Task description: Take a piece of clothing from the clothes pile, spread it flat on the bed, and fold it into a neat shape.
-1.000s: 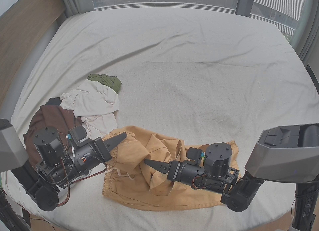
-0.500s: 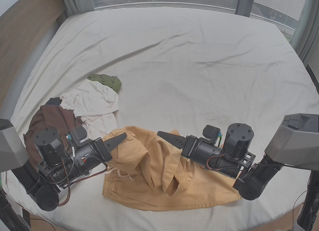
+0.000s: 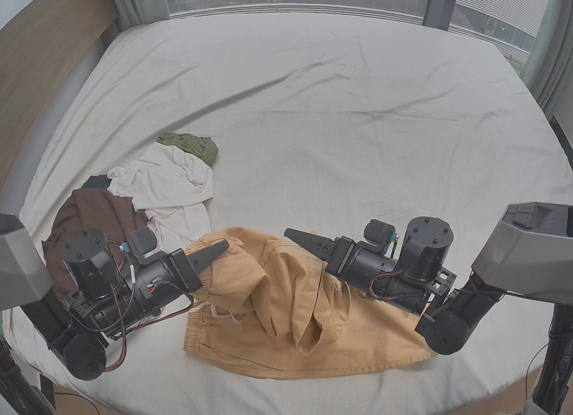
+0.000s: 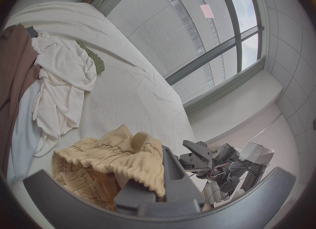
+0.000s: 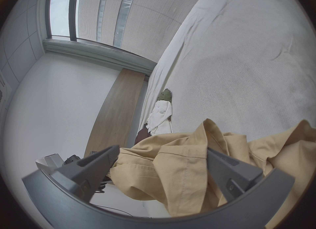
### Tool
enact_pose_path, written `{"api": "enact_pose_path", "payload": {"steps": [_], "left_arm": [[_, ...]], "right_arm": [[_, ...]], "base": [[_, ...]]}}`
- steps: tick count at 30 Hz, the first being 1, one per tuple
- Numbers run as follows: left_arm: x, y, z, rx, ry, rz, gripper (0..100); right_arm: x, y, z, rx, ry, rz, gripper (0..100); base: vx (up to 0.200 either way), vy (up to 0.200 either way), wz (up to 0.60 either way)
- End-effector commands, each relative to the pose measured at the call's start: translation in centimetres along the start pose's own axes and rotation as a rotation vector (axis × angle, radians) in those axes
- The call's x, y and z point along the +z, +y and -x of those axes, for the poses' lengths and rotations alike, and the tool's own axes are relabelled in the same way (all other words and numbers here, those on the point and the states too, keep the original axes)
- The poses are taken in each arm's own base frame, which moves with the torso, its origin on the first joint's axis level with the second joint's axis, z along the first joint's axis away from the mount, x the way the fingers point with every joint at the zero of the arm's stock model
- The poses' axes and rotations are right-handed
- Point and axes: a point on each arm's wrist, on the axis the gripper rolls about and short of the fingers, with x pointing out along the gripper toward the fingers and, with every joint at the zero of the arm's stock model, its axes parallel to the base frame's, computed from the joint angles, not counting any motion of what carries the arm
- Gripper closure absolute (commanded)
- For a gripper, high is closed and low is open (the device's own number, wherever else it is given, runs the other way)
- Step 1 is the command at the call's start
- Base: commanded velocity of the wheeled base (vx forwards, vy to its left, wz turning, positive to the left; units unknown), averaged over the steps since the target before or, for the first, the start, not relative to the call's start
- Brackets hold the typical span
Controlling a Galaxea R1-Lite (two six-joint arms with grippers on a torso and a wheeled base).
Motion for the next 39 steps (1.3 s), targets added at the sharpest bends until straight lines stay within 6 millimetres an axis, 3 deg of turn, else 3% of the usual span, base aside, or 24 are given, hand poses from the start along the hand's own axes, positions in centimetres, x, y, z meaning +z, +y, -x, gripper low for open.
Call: {"api": "enact_pose_path", "payload": {"steps": [1, 7, 15, 28, 29, 39], "left_arm": [[0.0, 0.0, 0.0, -0.001, 0.000, 0.001, 100], [0.0, 0.0, 0.0, 0.000, 0.001, 0.000, 100], [-0.1, 0.1, 0.0, 0.003, 0.004, 0.002, 100], [-0.3, 0.2, -0.1, 0.006, 0.013, 0.003, 100], [-0.3, 0.2, -0.1, 0.007, 0.012, 0.003, 100], [-0.3, 0.2, -0.1, 0.006, 0.013, 0.003, 100]], "right_arm": [[-0.3, -0.4, -0.1, -0.007, 0.008, -0.008, 100], [0.1, -0.3, 0.4, 0.001, -0.011, -0.026, 100], [-0.2, 1.1, 3.7, 0.035, 0.043, -0.027, 100], [-0.7, 1.3, 3.5, 0.075, 0.091, -0.026, 100], [-0.7, 1.3, 3.5, 0.079, 0.094, -0.025, 0], [-0.4, 1.9, 2.4, 0.120, 0.086, -0.013, 0]], "base": [[0.000, 0.000, 0.00], [0.000, 0.000, 0.00], [0.000, 0.000, 0.00], [0.000, 0.000, 0.00], [0.000, 0.000, 0.00], [0.000, 0.000, 0.00]]}}
